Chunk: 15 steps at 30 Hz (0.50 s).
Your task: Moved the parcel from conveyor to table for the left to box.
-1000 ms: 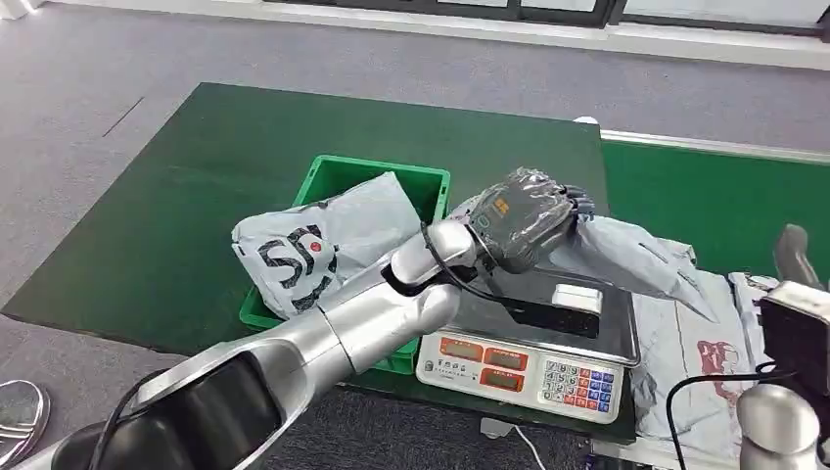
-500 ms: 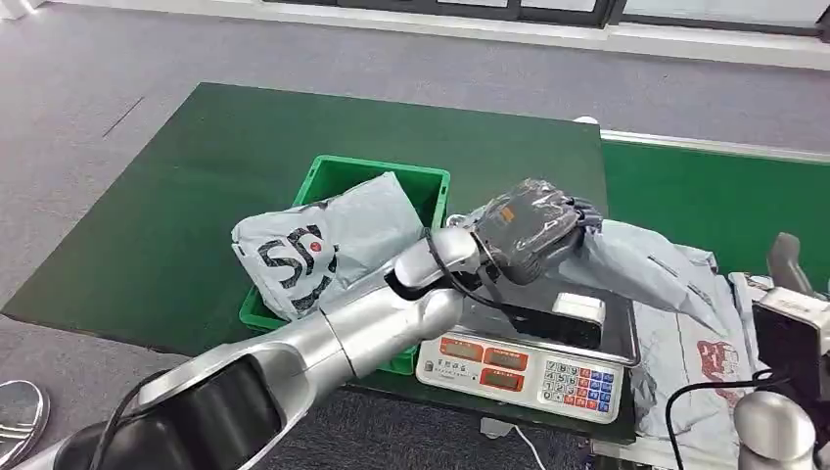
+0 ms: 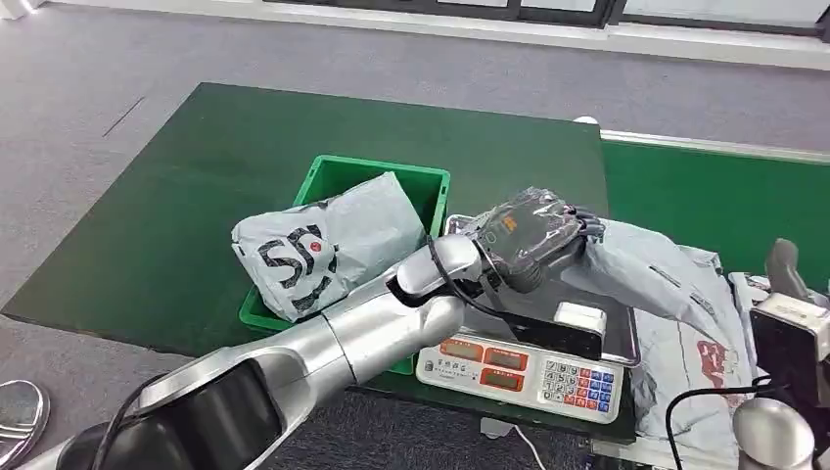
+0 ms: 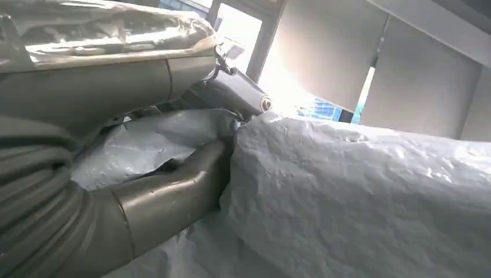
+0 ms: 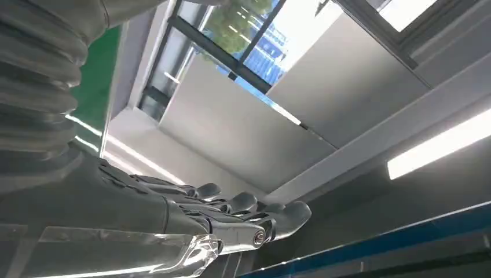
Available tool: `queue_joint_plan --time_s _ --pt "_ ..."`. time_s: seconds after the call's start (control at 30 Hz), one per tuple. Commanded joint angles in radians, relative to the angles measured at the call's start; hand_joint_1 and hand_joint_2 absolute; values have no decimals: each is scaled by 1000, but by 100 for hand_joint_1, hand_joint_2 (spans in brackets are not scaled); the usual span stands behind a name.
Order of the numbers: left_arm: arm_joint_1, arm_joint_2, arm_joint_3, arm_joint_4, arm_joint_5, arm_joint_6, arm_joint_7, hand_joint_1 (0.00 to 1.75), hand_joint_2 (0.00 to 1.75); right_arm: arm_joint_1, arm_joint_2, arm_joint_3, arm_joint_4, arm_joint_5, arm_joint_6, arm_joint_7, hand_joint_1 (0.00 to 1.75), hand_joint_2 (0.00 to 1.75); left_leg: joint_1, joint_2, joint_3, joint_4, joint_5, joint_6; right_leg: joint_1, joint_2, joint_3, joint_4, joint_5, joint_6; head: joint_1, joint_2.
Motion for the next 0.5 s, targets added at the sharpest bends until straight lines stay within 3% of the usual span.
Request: queue_joint_plan --time_s 0.03,0.23,0.43,0.5 --pt "-16 18 -66 38 -12 -18 6 175 175 2 31 -30 -6 5 2 6 0 175 0 2 0 -1 1 0 0 1 0 -1 1 -1 0 0" --pt "-13 18 -42 42 -9 -52 -5 175 175 24 33 -35 -10 22 32 23 0 175 0 1 1 -2 1 0 1 1 1 -2 1 -1 0 0" --pt "-17 18 18 92 -65 -54 -24 175 175 3 -2 -9 53 46 312 131 0 175 1 3 1 -2 1 0 1 3 0 -3 2 -1 0 0" --pt "-18 18 26 95 -73 -56 -26 175 175 -2 -3 -10 52 26 333 127 0 175 0 3 0 -1 0 0 0 3 0 -1 2 -1 0 0"
